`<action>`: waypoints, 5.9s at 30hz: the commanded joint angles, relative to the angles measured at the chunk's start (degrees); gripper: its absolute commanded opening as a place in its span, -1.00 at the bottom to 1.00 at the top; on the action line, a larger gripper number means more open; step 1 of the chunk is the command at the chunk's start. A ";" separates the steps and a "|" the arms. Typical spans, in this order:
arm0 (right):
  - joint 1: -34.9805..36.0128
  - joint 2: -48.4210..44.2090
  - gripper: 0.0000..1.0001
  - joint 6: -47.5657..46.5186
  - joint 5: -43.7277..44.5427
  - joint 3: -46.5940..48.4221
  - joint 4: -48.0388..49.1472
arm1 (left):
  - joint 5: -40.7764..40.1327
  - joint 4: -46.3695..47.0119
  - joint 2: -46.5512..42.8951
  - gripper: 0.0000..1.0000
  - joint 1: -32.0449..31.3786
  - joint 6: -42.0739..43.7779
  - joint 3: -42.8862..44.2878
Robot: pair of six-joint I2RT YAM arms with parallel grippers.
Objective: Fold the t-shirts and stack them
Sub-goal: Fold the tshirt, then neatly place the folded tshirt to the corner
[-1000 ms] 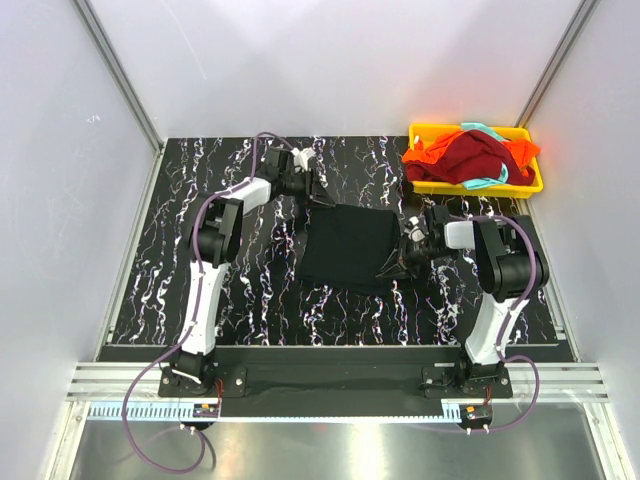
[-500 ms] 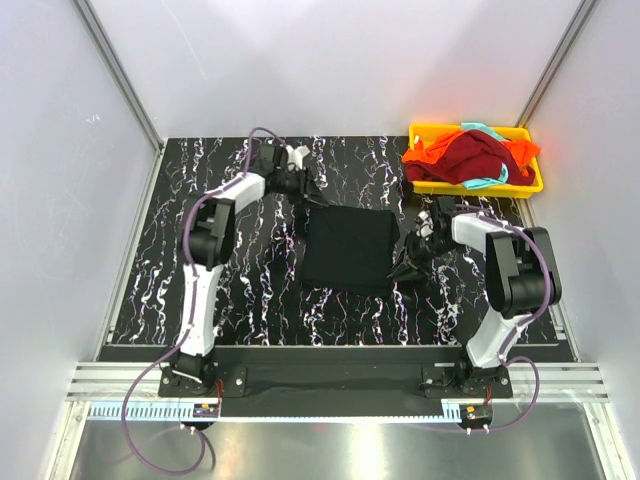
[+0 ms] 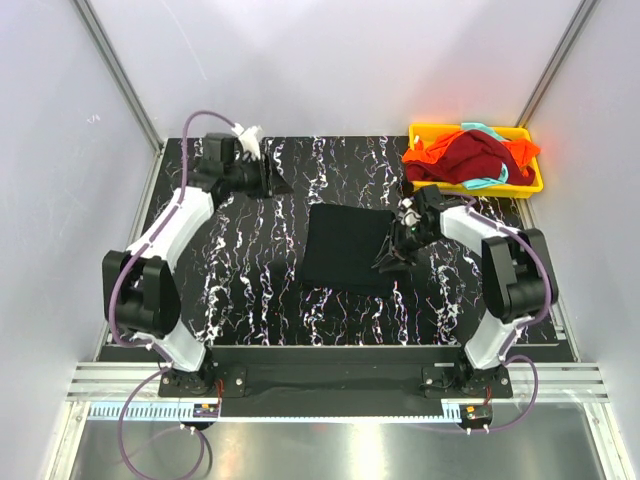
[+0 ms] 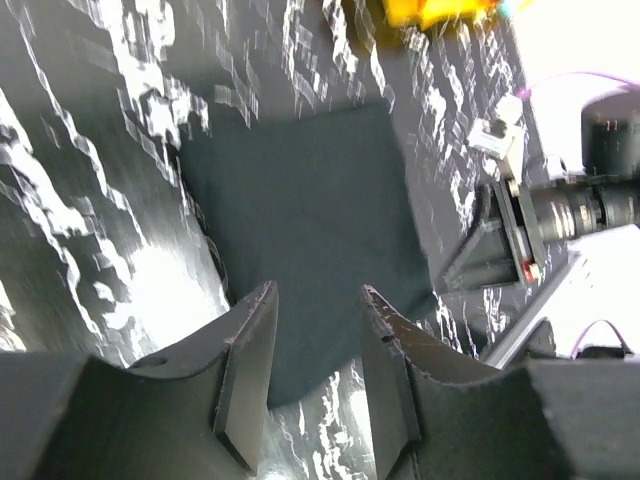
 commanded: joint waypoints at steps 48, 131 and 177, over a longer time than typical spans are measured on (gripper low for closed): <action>14.37 19.06 -0.12 -3.96 23.77 41.92 -17.26 | 0.72 1.92 8.73 -0.19 3.88 -3.91 -0.64; 3.86 -25.68 0.33 -6.95 18.05 -3.79 -18.14 | -13.23 1.57 30.71 -1.00 -7.99 1.44 11.31; 3.59 14.14 0.27 -9.67 15.67 24.16 -27.89 | -44.63 12.72 52.49 -1.00 22.16 42.75 60.70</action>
